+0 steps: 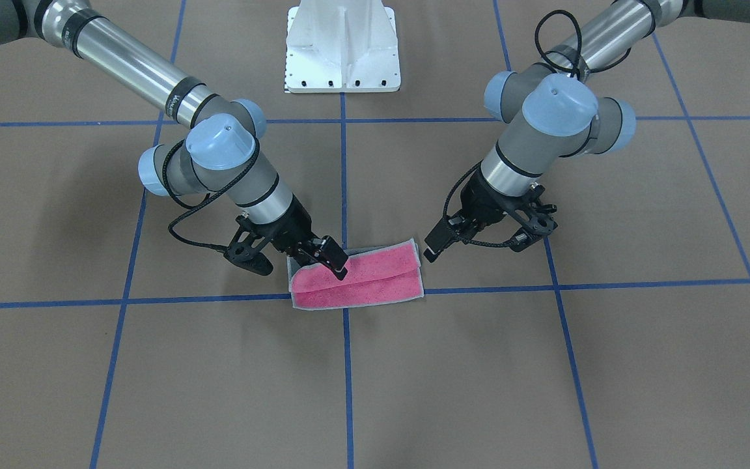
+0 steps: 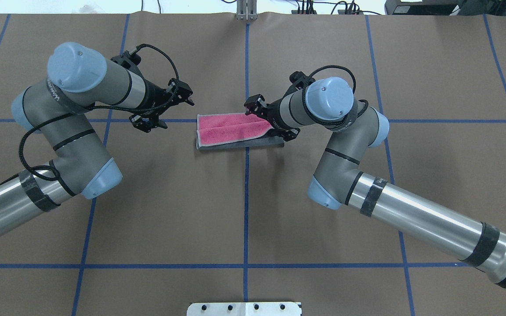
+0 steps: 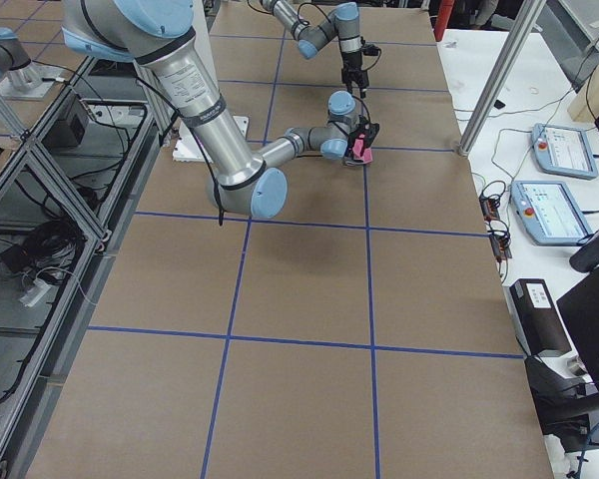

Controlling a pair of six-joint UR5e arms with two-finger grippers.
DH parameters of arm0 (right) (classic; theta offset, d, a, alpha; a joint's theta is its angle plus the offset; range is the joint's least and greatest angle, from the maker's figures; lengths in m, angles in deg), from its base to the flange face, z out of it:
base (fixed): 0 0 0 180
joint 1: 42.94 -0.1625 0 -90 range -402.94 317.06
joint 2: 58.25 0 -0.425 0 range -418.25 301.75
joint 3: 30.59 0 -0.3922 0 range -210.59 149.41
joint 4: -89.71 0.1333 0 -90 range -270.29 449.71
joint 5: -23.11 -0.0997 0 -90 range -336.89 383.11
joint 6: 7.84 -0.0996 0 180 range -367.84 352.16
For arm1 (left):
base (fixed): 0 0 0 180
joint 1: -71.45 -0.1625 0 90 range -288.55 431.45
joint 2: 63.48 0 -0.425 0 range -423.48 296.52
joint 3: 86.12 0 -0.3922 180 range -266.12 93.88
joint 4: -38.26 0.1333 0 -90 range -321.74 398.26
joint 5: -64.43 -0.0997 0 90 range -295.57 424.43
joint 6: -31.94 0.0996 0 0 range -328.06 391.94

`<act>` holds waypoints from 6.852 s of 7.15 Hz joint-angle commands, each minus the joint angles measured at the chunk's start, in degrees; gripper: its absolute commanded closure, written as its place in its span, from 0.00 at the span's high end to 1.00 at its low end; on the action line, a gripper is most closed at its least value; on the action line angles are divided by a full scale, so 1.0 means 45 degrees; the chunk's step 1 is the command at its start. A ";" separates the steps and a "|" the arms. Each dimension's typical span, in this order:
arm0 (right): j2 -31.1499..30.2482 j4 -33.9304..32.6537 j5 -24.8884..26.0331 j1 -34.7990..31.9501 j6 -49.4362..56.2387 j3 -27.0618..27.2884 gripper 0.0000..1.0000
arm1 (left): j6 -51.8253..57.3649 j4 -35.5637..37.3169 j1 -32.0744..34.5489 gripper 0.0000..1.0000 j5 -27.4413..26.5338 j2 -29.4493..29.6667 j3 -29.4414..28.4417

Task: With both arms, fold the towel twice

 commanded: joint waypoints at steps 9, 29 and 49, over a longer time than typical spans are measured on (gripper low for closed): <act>0.1532 0.0044 0.0020 -0.0375 0.0085 -0.2148 0.98 | 0.0000 0.0013 0.0293 1.00 0.0311 -0.0026 0.0031; 0.2528 0.0063 -0.0781 -0.0044 0.0241 -0.2892 0.99 | 0.0586 -0.0085 0.0880 1.00 0.0821 -0.0397 0.0011; 0.2491 0.0083 -0.1230 -0.1391 0.1178 -0.3302 0.99 | -0.0879 -0.1921 -0.2030 1.00 -0.1699 0.0910 -0.1609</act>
